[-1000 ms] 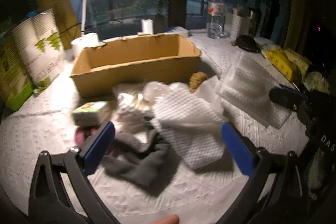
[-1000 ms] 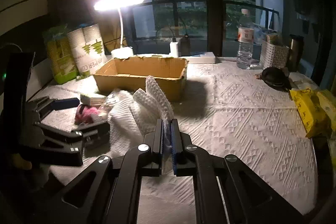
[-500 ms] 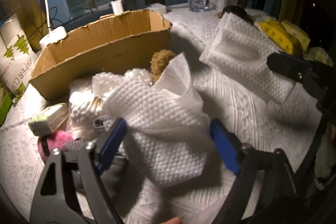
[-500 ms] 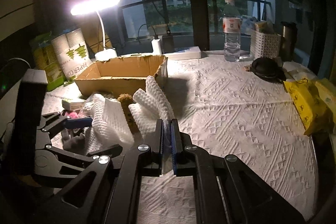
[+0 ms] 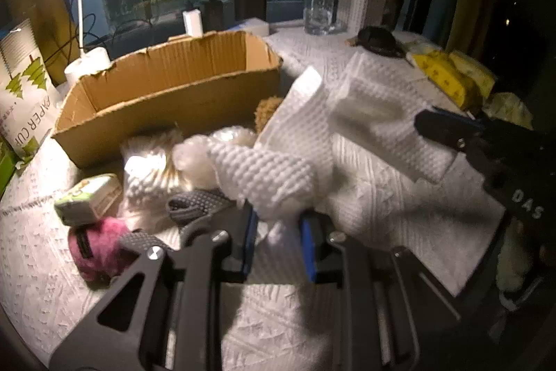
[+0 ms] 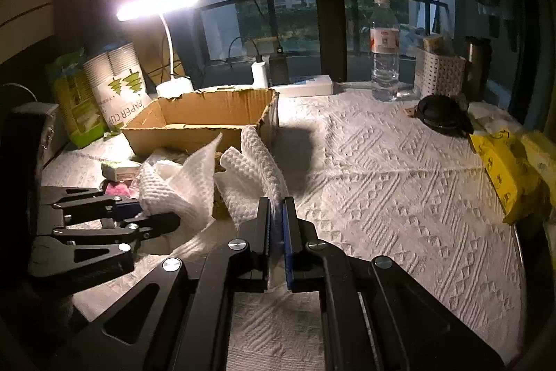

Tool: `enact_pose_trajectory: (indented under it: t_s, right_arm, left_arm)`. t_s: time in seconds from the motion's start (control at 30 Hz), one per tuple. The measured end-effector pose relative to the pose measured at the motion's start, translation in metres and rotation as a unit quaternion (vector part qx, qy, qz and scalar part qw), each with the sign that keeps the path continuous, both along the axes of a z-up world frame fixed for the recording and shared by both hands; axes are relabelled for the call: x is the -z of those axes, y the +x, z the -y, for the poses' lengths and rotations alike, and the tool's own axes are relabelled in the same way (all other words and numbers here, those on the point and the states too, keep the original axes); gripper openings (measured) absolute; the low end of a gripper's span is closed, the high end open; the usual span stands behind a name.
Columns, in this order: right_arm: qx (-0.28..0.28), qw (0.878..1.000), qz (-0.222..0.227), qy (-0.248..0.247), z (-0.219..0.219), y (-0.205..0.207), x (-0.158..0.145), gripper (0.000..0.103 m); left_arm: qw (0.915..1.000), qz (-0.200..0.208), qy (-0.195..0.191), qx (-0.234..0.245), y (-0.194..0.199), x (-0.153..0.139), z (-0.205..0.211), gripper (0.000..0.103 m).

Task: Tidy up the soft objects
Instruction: 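Grasp the towel with the left tool while the right tool holds it, then carry the towel with the left tool over the cardboard box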

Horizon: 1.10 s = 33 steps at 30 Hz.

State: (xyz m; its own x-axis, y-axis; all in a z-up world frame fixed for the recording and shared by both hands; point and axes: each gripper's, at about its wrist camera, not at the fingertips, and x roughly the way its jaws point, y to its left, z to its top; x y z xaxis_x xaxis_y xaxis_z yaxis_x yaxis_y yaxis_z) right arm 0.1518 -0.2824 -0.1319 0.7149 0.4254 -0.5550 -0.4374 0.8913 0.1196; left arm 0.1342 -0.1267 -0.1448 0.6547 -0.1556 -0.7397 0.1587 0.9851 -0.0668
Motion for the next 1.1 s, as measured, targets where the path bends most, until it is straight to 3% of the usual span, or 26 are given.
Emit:
enact_pose_trajectory:
  t_s: [0.6, 1.1]
  right_arm:
    - [-0.007, 0.999, 0.025, -0.026, -0.037, -0.009, -0.027, 0.007]
    - [-0.016, 0.998, 0.045, -0.035, -0.068, 0.017, -0.051, 0.007]
  left_arm:
    - [0.9964, 0.064, -0.049, -0.028, -0.026, -0.050, -0.059, 0.022]
    - [0.9907, 0.102, -0.077, -0.047, 0.002, -0.073, -0.101, 0.022]
